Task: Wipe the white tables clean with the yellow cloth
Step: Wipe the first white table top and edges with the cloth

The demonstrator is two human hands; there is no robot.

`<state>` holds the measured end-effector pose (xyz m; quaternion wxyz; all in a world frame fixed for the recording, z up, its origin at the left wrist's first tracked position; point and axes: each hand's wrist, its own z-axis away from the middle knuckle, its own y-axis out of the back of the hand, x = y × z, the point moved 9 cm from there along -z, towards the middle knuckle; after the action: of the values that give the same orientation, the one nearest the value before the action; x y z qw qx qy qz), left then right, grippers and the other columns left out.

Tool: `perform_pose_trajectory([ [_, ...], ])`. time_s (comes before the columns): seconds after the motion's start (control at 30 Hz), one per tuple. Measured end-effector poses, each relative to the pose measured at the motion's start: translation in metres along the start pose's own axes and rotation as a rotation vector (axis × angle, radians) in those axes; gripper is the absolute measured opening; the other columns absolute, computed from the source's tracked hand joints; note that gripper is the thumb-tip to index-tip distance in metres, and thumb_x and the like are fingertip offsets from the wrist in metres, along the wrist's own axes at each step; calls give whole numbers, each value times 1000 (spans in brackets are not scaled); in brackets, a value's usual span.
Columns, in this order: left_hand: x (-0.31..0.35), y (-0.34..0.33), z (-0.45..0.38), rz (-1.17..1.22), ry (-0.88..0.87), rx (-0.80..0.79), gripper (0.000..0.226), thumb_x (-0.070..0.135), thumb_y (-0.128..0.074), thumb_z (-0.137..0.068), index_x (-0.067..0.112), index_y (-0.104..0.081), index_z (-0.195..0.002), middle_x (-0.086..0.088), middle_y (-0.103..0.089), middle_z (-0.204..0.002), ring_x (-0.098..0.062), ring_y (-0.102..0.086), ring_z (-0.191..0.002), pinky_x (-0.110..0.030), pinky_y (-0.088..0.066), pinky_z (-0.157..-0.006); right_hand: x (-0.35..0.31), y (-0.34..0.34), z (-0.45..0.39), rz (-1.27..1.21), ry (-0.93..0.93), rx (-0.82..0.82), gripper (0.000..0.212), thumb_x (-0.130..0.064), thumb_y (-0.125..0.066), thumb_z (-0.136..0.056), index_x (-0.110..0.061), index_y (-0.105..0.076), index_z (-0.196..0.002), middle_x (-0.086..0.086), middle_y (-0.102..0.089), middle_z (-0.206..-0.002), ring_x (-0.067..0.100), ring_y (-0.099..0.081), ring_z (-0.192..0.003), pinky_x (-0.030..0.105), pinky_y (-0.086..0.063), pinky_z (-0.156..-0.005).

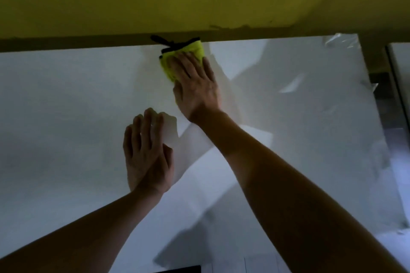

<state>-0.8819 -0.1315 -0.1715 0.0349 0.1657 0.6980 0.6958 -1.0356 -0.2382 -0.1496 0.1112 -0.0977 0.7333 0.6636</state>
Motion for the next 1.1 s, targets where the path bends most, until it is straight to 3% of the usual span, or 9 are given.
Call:
perform_pose_trajectory([
  [0.1,0,2,0,20,5,-11,77,15,-56,-91,8,-27,-162,-18,-24,-169,-41,-24,-155,-53,-18,-127,14,5,8,4,121,-57,58,-34,-40,-98,-23,-35,-154,-1,-32,-161,19,-22,-152,45,-13,-125],
  [0.27,5,9,-4,87,-8,-5,65,14,-45,-93,3,-37,-156,-22,-30,-166,-43,-26,-154,-56,-20,-126,128,37,34,-13,-226,55,55,-36,-35,-103,-23,-31,-156,3,-28,-163,19,-18,-153,42,-11,-126],
  [0.47,82,2,-19,215,-341,-54,62,24,-41,-98,8,-39,-157,-15,-21,-171,-36,-21,-158,-54,-21,-126,188,53,45,50,-460,92,59,-42,-19,-104,-23,-20,-159,3,-18,-166,20,-10,-154,41,-4,-126],
  [0.53,117,-4,-23,262,-376,-54,60,19,-43,-97,4,-41,-155,-18,-29,-167,-37,-25,-156,-53,-22,-126,176,52,45,59,-384,101,58,-37,-25,-102,-18,-29,-157,6,-26,-164,22,-16,-153,44,-7,-126],
  [0.63,170,-14,-18,307,-405,-36,57,17,-43,-95,-2,-48,-149,-23,-42,-159,-40,-36,-151,-54,-29,-124,149,48,43,31,-17,24,54,-29,-36,-100,-19,-38,-154,4,-35,-160,21,-23,-152,47,-12,-125],
  [0.73,206,-25,-12,261,-387,-63,62,21,-39,-96,-2,-42,-153,-22,-38,-162,-40,-34,-152,-56,-31,-122,163,50,45,21,131,-47,55,-26,-40,-100,-23,-34,-155,-1,-31,-162,16,-20,-152,45,-12,-126],
  [0.83,211,-30,-13,164,-368,-66,69,25,-42,-95,3,-32,-160,-18,-30,-167,-38,-28,-155,-55,-24,-125,232,70,49,-15,-89,-1,57,-25,-43,-99,-24,-35,-155,2,-31,-162,19,-20,-152,45,-13,-125],
  [1.0,214,-31,-13,161,-346,-41,73,18,-49,-90,5,-32,-160,-15,-30,-167,-38,-28,-155,-55,-25,-124,380,115,83,57,-534,25,57,-42,-23,-105,-26,-15,-160,1,-16,-167,19,-9,-154,46,-8,-126],
  [1.1,218,-29,-13,172,-349,-24,68,22,-40,-94,4,-35,-159,-16,-33,-166,-38,-31,-154,-57,-27,-123,399,124,93,25,-629,87,60,-44,-16,-103,-25,-16,-160,2,-15,-167,21,-9,-154,45,-7,-126],
])
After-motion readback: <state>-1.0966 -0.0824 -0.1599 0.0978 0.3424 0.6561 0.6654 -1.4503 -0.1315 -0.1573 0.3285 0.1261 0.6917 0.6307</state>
